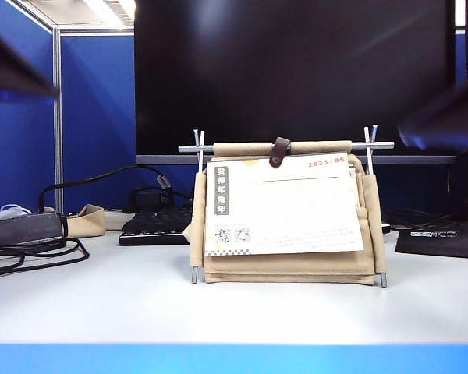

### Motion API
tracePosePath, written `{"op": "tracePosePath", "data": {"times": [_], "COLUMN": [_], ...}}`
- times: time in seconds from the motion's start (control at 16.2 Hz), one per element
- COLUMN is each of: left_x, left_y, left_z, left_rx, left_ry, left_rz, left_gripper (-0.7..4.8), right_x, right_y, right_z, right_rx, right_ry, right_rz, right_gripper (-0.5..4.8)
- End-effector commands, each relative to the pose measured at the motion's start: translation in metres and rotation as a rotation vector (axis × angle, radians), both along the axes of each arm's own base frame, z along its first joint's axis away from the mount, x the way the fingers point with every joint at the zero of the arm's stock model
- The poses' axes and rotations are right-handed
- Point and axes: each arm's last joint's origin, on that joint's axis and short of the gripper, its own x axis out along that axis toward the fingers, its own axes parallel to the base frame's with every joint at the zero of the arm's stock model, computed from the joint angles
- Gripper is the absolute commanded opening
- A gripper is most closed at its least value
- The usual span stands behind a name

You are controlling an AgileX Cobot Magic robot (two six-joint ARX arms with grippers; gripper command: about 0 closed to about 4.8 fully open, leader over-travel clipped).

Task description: Turn one page of the calendar.

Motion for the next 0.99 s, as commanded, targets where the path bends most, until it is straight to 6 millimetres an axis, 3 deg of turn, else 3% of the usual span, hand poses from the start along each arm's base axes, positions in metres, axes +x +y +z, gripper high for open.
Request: {"op": "tracePosePath", "data": {"times": [0.06, 0.25, 0.31, 0.43, 0.62, 0.68, 0.99], "left_x": [0.003, 0.012, 0.016, 0.019, 0.022, 0.021, 0.021], "left_y": [-0.002, -0.007, -0.011, -0.013, -0.015, -0.015, -0.014], "left_z": [0.009, 0.014, 0.015, 0.018, 0.019, 0.018, 0.015], "left_rx": [0.051, 0.068, 0.076, 0.089, 0.099, 0.103, 0.13], "left_ry": [0.013, 0.04, 0.056, 0.055, 0.065, 0.072, 0.088], "left_rz": [-0.014, -0.02, -0.041, -0.065, -0.063, -0.064, -0.068], "left_gripper": [-0.06, -0.06, -0.05, -0.05, -0.05, -0.05, -0.05], "right_x": [0.0, 0.003, 0.008, 0.017, 0.045, 0.06, 0.091], "right_y": [0.001, 0.003, 0.005, 0.009, 0.022, 0.023, 0.005], "right_z": [0.015, 0.012, 0.016, 0.027, 0.037, 0.028, 0.003], "right_rx": [0.122, 0.103, 0.094, 0.062, -0.04, -0.014, 0.102], "right_ry": [-0.053, -0.015, 0.002, -0.005, 0.023, 0.076, 0.232], "right_rz": [0.039, 0.032, 0.034, 0.045, 0.044, 0.057, 0.095], "right_gripper": [0.01, 0.19, 0.58, 0.68, 1.24, 1.74, 1.92]}}
